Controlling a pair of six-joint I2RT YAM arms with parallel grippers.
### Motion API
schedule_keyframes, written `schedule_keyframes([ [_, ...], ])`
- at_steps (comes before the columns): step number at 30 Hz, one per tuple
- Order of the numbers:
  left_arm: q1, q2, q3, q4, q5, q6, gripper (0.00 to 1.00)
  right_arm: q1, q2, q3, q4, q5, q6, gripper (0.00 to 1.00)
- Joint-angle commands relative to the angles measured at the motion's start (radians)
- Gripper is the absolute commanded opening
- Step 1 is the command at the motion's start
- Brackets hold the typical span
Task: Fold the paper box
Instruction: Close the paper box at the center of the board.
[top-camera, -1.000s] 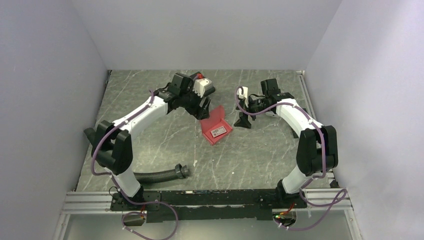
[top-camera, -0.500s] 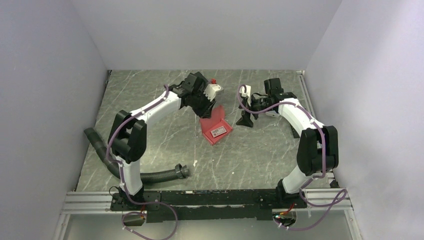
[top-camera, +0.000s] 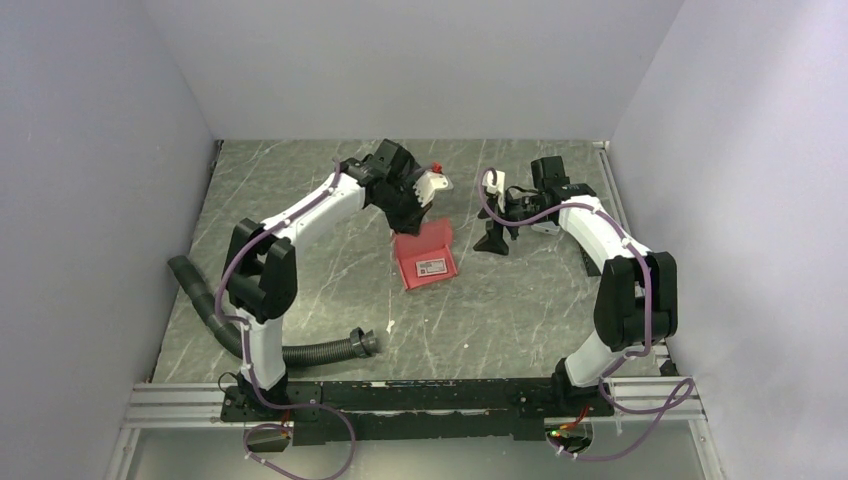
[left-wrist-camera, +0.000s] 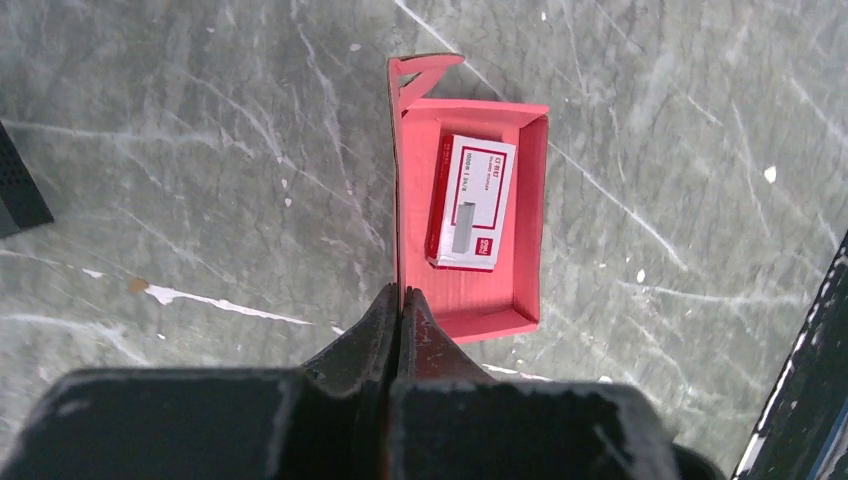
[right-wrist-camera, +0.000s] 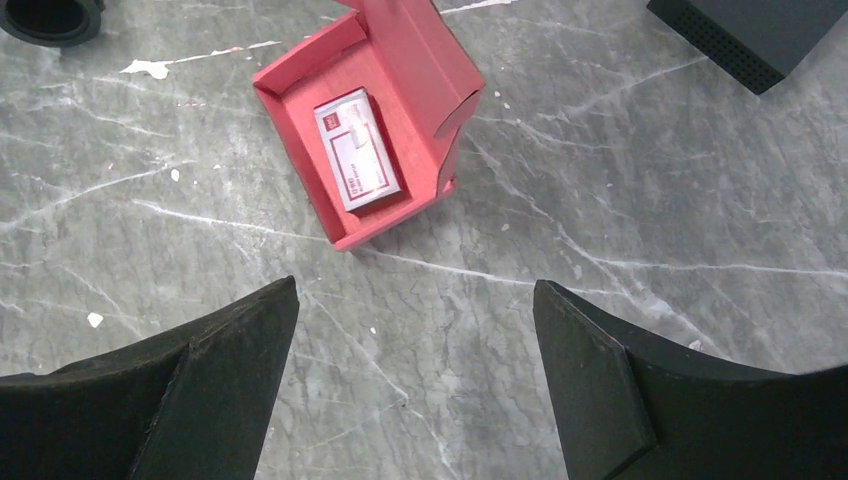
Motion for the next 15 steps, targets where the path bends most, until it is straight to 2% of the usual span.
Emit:
schedule_keyframes([
  [1,-0.006,0.033,0.095,-0.118,0.08,0.168,0.02,-0.009,-0.036,-0.008,0.073,-0.059,0.006,0.9],
  [6,-0.006,0.067,0.12,-0.133,0.05,0.152,0.09,-0.009,-0.014,-0.025,0.164,-0.027,0.122,0.88],
  [11,-0.006,0.017,0.057,-0.041,0.044,0.096,0.35,-0.009,0.025,-0.019,0.206,0.0,0.207,0.83],
  [15,-0.005,-0.038,0.007,0.031,-0.004,0.041,0.48,-0.009,0.036,-0.016,0.221,0.02,0.239,0.81],
])
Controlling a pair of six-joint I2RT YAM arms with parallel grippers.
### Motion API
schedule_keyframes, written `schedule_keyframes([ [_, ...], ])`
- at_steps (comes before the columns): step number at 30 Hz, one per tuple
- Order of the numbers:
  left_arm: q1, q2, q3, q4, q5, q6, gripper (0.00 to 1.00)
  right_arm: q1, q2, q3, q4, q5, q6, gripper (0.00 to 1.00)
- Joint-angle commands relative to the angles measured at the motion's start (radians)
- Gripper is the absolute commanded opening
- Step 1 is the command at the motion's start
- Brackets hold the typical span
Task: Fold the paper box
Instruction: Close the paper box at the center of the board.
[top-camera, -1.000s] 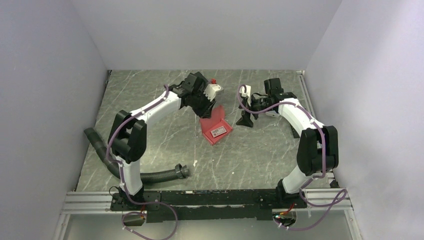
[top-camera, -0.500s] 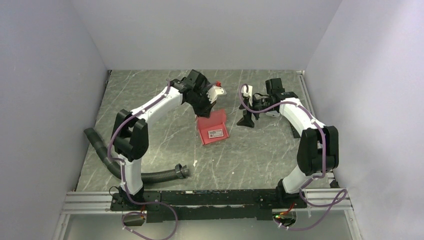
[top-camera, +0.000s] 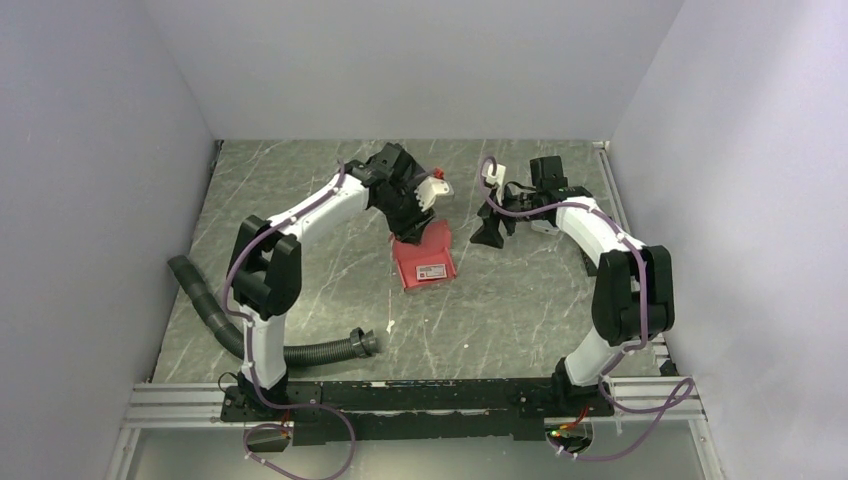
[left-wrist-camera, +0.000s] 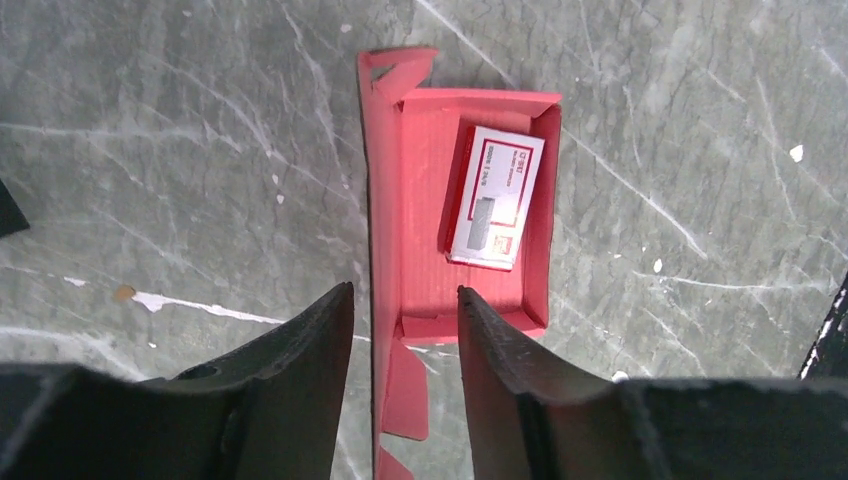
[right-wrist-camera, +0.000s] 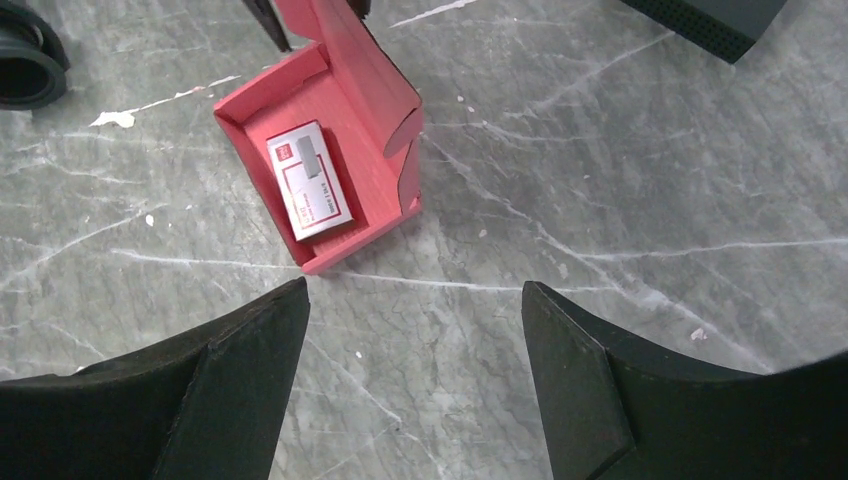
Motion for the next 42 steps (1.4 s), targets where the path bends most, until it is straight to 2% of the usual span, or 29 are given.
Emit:
schedule_keyframes([
  [1,-0.004,-0.104,-0.045,0.099,-0.051,-0.069,0.5,-0.004,0.013,0.008,0.066,0.015,0.07,0.8],
  [4,0.003,-0.192,-0.099,0.185,-0.153,-0.171,0.54,-0.004,0.024,0.009,0.107,0.04,0.133,0.7],
  [6,0.017,-0.299,-0.205,0.303,-0.216,-0.264,0.6,-0.004,0.04,0.013,0.136,0.059,0.201,0.63],
  [9,0.042,-0.508,-0.437,0.555,-0.307,-0.427,0.8,-0.001,0.083,0.031,0.161,0.088,0.305,0.52],
  [10,0.051,-0.579,-0.518,0.625,-0.346,-0.487,0.91,0.0,0.094,0.04,0.158,0.098,0.327,0.49],
  [11,0.063,-0.65,-0.604,0.693,-0.378,-0.56,0.98,0.004,0.109,0.051,0.157,0.109,0.35,0.47],
  [14,0.106,-0.806,-0.824,0.791,-0.403,-0.744,0.99,0.019,0.154,0.081,0.136,0.126,0.381,0.42],
  [15,0.12,-0.839,-0.872,0.814,-0.392,-0.782,0.97,0.026,0.169,0.086,0.132,0.134,0.39,0.41],
  [19,0.137,-0.89,-1.018,0.84,-0.388,-0.873,0.75,0.055,0.194,0.096,0.144,0.154,0.432,0.38],
  [23,0.139,-0.884,-1.132,0.937,-0.392,-0.903,0.56,0.08,0.208,0.099,0.175,0.185,0.487,0.32],
  [24,0.139,-0.871,-1.151,0.97,-0.389,-0.907,0.48,0.088,0.214,0.1,0.178,0.193,0.496,0.31],
  [25,0.139,-0.856,-1.161,0.997,-0.385,-0.908,0.46,0.096,0.218,0.101,0.181,0.198,0.502,0.29],
  [30,0.14,-0.739,-1.148,1.096,-0.273,-0.882,0.4,0.132,0.238,0.11,0.18,0.209,0.516,0.25],
  [34,0.139,-0.682,-1.131,1.13,-0.194,-0.839,0.4,0.134,0.237,0.116,0.16,0.198,0.485,0.25],
  [42,0.139,-0.619,-1.11,1.098,-0.136,-0.614,0.42,0.125,0.22,0.142,0.081,0.183,0.35,0.31],
])
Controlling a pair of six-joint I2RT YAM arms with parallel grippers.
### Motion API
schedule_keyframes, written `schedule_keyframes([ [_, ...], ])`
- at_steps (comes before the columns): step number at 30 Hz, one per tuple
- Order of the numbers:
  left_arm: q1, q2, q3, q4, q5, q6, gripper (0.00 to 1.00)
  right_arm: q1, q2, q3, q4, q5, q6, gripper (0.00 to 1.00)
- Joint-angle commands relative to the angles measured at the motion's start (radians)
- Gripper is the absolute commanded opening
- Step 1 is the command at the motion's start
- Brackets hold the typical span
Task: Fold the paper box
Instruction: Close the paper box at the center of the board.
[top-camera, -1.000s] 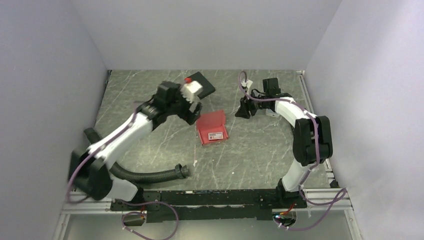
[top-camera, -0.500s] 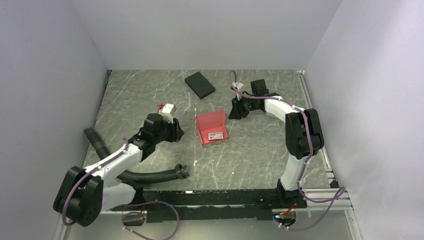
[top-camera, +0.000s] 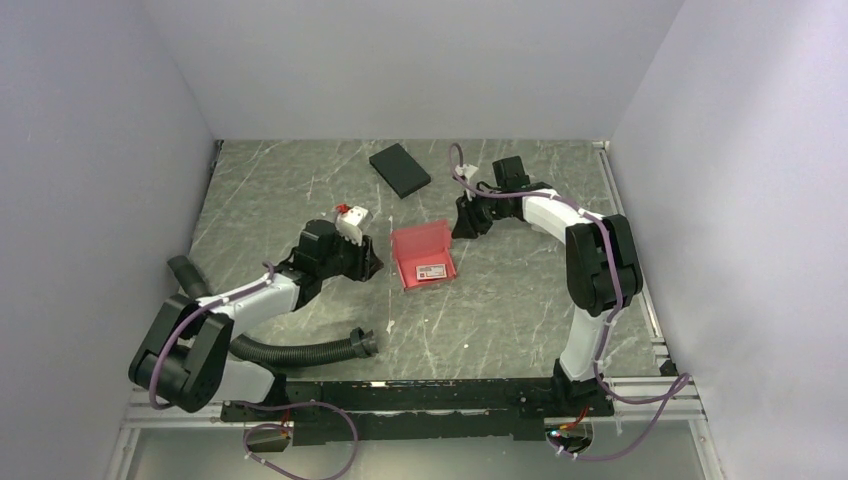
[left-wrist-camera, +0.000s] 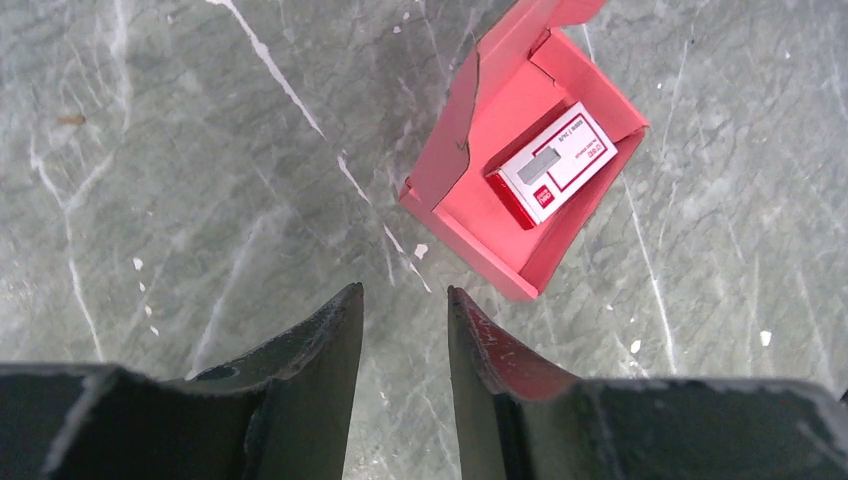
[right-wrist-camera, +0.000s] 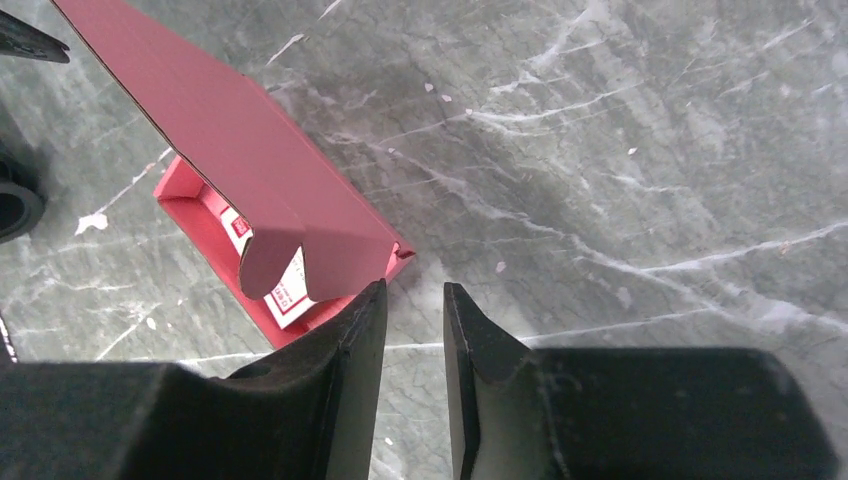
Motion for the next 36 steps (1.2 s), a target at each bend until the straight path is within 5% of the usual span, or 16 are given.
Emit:
schedule_keyframes([
  [1,0.002,0.037,0.031,0.069,0.051,0.149,0.42,-0.006,-0.031,0.037,-0.034,-0.017,-0.093,0.32],
  [6,0.002,0.093,0.045,0.078,0.055,0.22,0.41,-0.018,-0.1,0.044,-0.11,-0.007,-0.26,0.47],
  [11,0.003,0.095,0.003,0.169,0.044,0.231,0.42,0.004,-0.266,-0.061,-0.096,-0.1,-0.565,0.98],
  [12,0.003,0.091,-0.004,0.19,0.047,0.231,0.42,0.013,-0.285,-0.079,-0.098,-0.125,-0.654,0.99],
  [17,0.002,0.043,-0.041,0.252,0.071,0.25,0.45,0.08,-0.15,0.131,-0.332,-0.169,-0.874,0.99],
  [23,0.006,-0.096,-0.206,0.421,-0.04,0.205,0.88,0.14,0.02,0.371,-0.49,-0.142,-0.913,0.98],
  [28,0.015,-0.135,-0.253,0.441,-0.037,0.205,0.8,0.203,0.157,0.53,-0.627,-0.101,-0.927,0.87],
  [31,0.02,-0.122,-0.253,0.432,0.008,0.209,0.68,0.222,0.176,0.523,-0.633,-0.08,-0.934,0.8],
  [36,0.029,-0.103,-0.273,0.48,0.063,0.205,0.62,0.234,0.214,0.546,-0.643,-0.046,-0.931,0.63],
])
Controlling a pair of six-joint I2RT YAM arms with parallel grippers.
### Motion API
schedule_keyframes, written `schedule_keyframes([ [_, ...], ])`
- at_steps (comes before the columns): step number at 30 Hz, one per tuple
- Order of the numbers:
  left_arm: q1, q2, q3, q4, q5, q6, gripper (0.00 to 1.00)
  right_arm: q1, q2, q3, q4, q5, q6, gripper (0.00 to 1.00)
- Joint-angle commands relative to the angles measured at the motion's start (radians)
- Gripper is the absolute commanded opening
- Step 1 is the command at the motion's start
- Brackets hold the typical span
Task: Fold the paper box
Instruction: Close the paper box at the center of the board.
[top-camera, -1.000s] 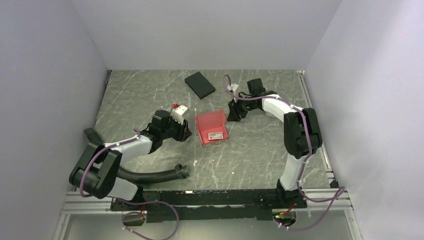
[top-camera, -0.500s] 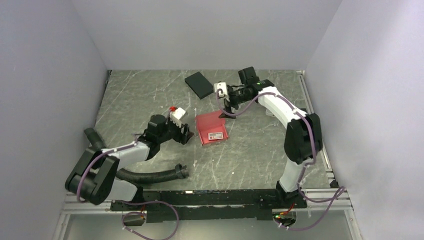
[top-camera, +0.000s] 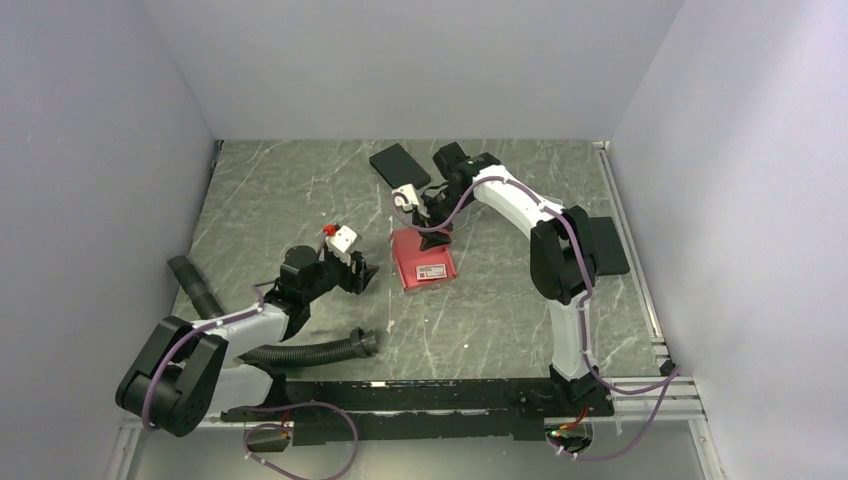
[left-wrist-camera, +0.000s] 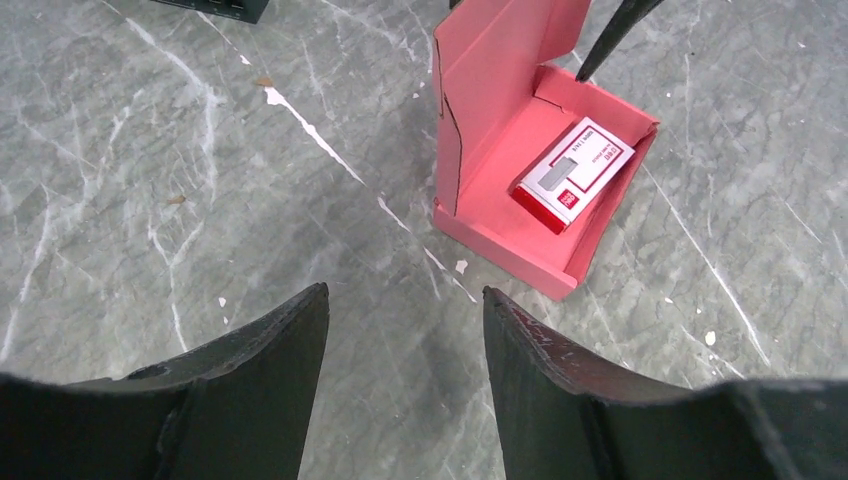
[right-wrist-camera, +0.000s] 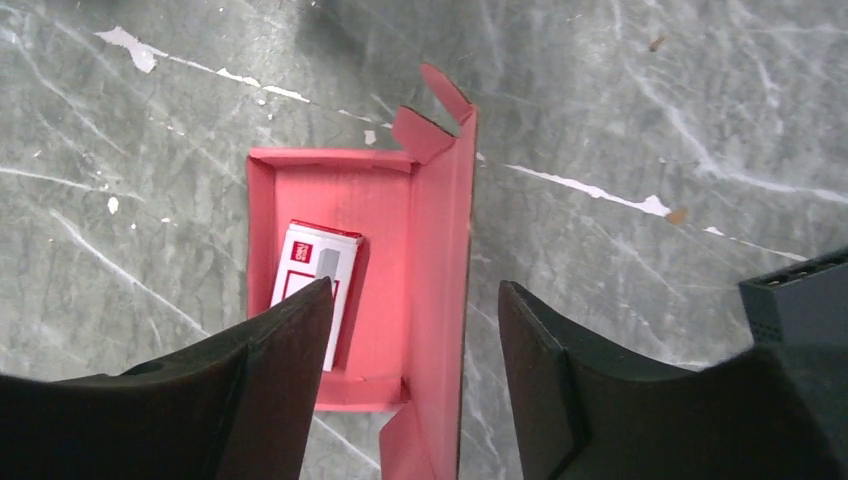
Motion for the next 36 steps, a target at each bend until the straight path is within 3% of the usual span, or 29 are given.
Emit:
schedule_keyframes([
  [1,0.012,0.008,-0.02,0.086,0.073,0.01,0.62,0.004,0.027,0.064,-0.072,0.02,-0.039,0.58],
  [5,0.019,0.011,-0.02,0.099,0.149,0.01,0.62,0.013,0.046,0.077,-0.088,0.03,-0.043,0.35],
  [13,0.019,0.029,-0.022,0.125,0.25,0.013,0.63,0.01,0.011,0.045,-0.118,0.021,-0.103,0.07],
  [25,0.019,0.123,0.049,0.087,0.343,0.062,0.64,-0.004,-0.066,0.004,-0.254,-0.052,-0.27,0.0],
  [31,0.019,0.229,0.053,0.274,0.424,0.102,0.65,-0.001,-0.079,-0.044,-0.286,-0.057,-0.34,0.0],
  [36,0.019,0.284,0.1,0.267,0.477,0.136,0.66,0.006,-0.083,-0.064,-0.277,-0.056,-0.352,0.0],
])
